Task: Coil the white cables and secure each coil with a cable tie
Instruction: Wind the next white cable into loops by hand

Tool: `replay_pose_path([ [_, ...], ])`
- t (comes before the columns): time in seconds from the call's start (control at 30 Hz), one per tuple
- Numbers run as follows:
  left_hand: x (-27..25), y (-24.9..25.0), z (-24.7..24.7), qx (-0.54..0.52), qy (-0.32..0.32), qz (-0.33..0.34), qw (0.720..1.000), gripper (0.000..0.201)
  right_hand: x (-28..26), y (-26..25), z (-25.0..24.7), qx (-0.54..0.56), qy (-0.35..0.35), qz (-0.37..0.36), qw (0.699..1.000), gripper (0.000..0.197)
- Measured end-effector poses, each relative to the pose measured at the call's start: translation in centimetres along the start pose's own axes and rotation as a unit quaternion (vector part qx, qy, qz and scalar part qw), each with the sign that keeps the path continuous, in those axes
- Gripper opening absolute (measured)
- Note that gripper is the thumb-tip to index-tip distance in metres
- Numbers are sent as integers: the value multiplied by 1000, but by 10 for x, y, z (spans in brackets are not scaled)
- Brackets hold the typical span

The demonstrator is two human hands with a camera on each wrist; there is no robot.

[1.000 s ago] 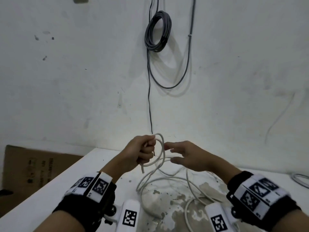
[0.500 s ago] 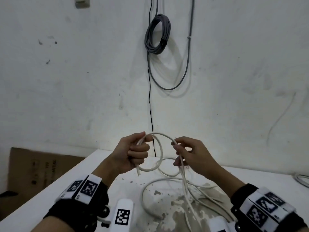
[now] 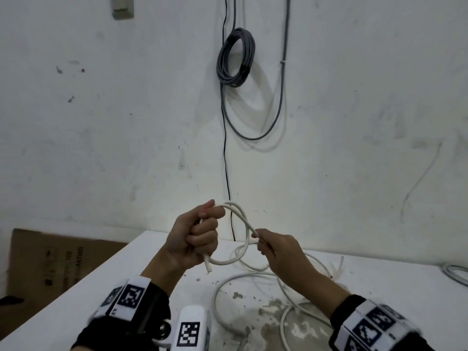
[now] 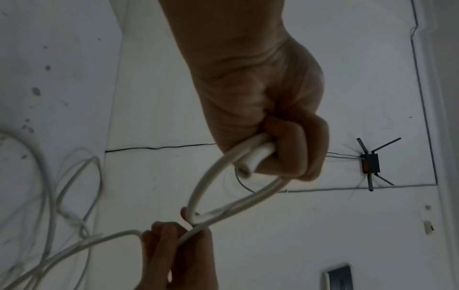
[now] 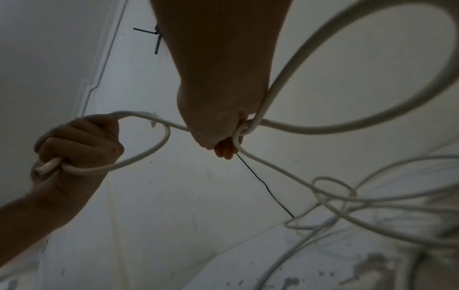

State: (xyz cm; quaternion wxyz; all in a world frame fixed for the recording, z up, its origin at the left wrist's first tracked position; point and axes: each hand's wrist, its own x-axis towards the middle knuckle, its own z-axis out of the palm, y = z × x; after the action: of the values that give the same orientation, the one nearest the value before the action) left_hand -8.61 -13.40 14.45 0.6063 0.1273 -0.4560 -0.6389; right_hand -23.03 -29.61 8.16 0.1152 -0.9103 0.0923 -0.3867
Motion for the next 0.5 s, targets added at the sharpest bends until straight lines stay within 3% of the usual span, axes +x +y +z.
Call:
replay_pose_path([
  [0.17, 7, 1, 8, -73, 36, 53, 995, 33, -14, 7, 15, -54, -129, 63, 988, 30],
  [0.23, 7, 1, 8, -84, 42, 70, 993, 35, -20, 5, 13, -79, -90, 57, 991, 29],
  [0.37, 3, 7, 1, -92, 37, 96, 990, 34, -24, 8, -6, -139, 65, -18, 988, 13],
  [0.5, -3, 22, -10, -121, 93, 168, 974, 35, -27, 8, -17, -164, 43, -75, 983, 5],
])
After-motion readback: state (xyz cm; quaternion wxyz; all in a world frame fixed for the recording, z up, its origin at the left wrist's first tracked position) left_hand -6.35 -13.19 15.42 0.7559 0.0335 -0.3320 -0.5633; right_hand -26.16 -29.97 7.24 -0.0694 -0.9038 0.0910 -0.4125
